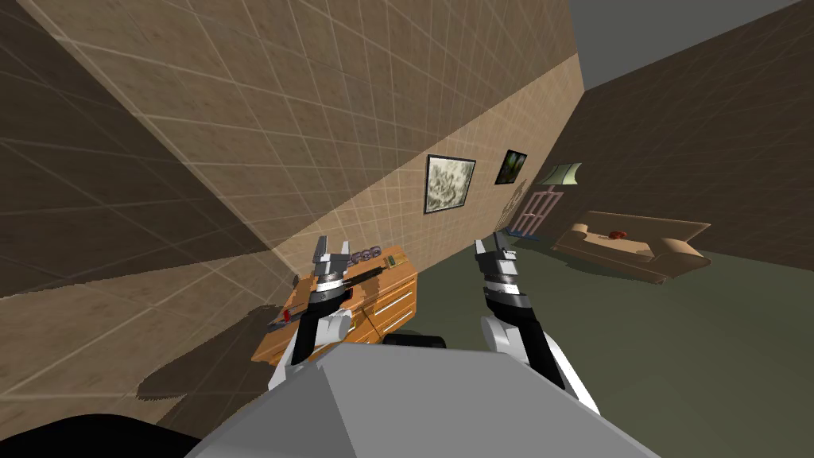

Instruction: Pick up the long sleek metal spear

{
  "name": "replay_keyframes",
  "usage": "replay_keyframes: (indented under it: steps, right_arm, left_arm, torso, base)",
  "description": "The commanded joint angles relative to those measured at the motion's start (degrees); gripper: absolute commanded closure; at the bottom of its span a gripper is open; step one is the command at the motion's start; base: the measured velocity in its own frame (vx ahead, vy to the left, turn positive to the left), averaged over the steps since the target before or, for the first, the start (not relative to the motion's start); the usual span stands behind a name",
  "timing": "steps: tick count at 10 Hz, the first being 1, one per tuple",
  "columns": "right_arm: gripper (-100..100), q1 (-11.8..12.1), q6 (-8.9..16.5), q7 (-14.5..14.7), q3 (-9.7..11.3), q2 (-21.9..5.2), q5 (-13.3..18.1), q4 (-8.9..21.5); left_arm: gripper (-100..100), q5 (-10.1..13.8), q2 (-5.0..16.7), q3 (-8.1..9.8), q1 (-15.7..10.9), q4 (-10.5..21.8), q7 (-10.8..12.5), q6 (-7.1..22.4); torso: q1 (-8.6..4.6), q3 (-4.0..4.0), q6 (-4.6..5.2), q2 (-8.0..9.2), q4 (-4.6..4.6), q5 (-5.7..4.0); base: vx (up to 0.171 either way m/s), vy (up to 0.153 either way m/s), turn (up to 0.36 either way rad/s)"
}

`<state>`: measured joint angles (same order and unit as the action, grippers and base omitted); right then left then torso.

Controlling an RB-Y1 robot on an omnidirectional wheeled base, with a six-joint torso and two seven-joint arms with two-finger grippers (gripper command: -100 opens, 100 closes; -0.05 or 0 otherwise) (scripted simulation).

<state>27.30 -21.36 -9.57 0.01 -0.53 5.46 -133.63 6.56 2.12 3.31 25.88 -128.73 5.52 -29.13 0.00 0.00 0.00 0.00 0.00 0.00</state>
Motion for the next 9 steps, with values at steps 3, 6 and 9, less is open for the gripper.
replay_keyframes:
  steps: [3,6,9]
  right_arm:
    - [0,-0.02,0.0,0.0,0.0,0.0,0.0,0.0]
    - [0,-0.02,0.0,0.0,0.0,0.0,0.0,0.0]
    - [0,-0.01,0.0,0.0,0.0,0.0,0.0,0.0]
  left_arm:
    - [-100,0.91,3.43,-0.07,-2.56,3.51,-0.14,3.24]
    - [-100,2.03,5.74,-0.11,-5.86,7.8,-0.31,7.48]
    - [-100,2.92,7.11,-0.09,-8.62,11.35,-0.43,11.08]
  torso:
    - [-0.05,0.29,0.0,0.52,0.11,-0.01]
    - [-0.04,0.32,0.0,0.55,0.12,-0.01]
    - [0.05,0.24,0.0,0.39,0.1,0.01]
  base:
    - [-0.144,-0.017,0.025]
    - [-0.139,-0.009,0.03]
    - [-0.106,0.013,0.019]
